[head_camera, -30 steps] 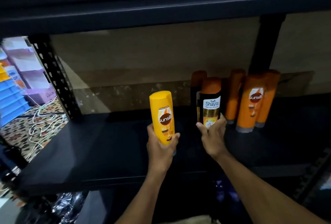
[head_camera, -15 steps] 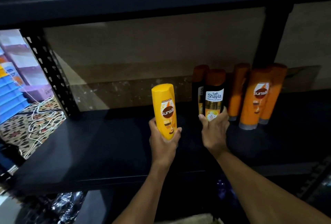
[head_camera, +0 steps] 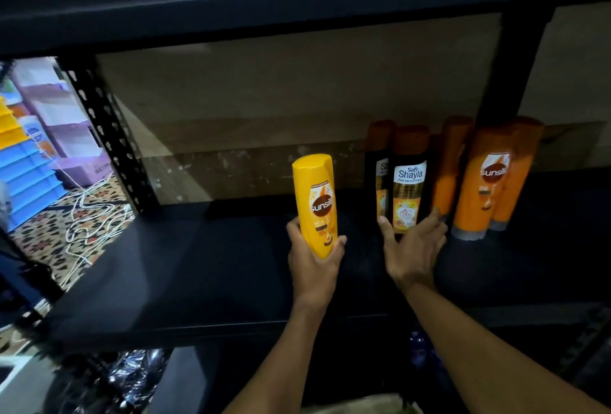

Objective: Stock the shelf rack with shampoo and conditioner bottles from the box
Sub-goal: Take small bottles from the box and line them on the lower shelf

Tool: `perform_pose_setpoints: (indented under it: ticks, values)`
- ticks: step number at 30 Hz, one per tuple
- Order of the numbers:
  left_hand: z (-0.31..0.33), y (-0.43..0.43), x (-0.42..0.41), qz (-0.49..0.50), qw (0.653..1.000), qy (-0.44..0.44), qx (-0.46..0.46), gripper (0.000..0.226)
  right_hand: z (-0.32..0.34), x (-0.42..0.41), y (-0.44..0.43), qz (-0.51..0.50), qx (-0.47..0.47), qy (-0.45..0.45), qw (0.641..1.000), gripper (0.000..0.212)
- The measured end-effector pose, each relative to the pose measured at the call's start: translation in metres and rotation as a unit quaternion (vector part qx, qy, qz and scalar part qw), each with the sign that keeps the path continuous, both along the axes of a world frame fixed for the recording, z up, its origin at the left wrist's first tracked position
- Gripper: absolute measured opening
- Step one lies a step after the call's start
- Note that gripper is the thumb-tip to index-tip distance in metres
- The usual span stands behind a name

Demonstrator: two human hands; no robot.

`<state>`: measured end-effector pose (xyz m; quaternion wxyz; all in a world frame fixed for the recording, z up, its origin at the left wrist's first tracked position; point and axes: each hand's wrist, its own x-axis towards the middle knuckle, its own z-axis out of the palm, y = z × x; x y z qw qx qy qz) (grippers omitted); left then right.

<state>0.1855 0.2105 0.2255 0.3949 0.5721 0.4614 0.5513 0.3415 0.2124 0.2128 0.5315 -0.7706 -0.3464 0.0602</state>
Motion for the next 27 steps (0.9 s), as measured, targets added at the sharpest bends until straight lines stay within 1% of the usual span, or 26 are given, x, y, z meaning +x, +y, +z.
perform_pose_setpoints:
  ticks: [3, 5, 7, 9, 11, 12, 13, 15, 17, 22, 25, 27]
  values:
    - [-0.004, -0.002, -0.004, 0.015, 1.000, 0.016, -0.003, 0.063, -0.002, -0.009, -0.022, -0.009, 0.004, -0.005, 1.000, 0.095]
    - [-0.009, -0.002, -0.006, 0.035, 0.998, 0.043, 0.002, 0.061, -0.005, -0.015, -0.036, -0.004, -0.005, -0.021, 1.000, 0.084]
    - [-0.012, -0.003, -0.012, 0.062, 0.995, 0.070, 0.015, 0.057, -0.006, -0.021, -0.048, 0.029, -0.027, -0.056, 0.998, 0.072]
    - [-0.012, -0.004, -0.018, 0.073, 0.994, 0.081, 0.018, 0.055, -0.009, -0.026, -0.056, 0.068, -0.085, -0.140, 0.984, 0.060]
    - [-0.010, -0.001, -0.026, 0.059, 0.993, 0.106, 0.010, 0.054, -0.011, -0.029, -0.058, 0.092, -0.151, -0.260, 0.949, 0.043]
    - [-0.008, 0.001, -0.030, 0.048, 0.991, 0.125, 0.003, 0.054, -0.010, -0.031, -0.056, 0.100, -0.177, -0.300, 0.932, 0.034]
    - [-0.006, 0.003, -0.031, 0.038, 0.989, 0.141, -0.002, 0.055, -0.007, -0.030, -0.056, 0.106, -0.197, -0.319, 0.921, 0.028]
    - [-0.007, 0.010, -0.034, 0.036, 0.987, 0.154, -0.016, 0.058, -0.005, -0.031, -0.053, 0.125, -0.221, -0.339, 0.906, 0.026]
    - [-0.010, 0.022, -0.031, 0.041, 0.985, 0.163, -0.029, 0.062, -0.006, -0.028, -0.050, 0.148, -0.220, -0.354, 0.897, 0.030]
    - [-0.006, 0.056, -0.011, 0.020, 0.985, 0.164, -0.042, 0.062, -0.012, -0.019, -0.046, 0.186, -0.215, -0.358, 0.889, 0.035]
    - [-0.007, 0.084, -0.003, 0.031, 0.986, 0.158, -0.052, 0.067, -0.013, -0.021, -0.044, 0.192, -0.215, -0.352, 0.890, 0.033]
    - [-0.010, 0.097, 0.006, 0.037, 0.986, 0.156, -0.050, 0.065, -0.013, -0.020, -0.044, 0.194, -0.217, -0.347, 0.892, 0.032]
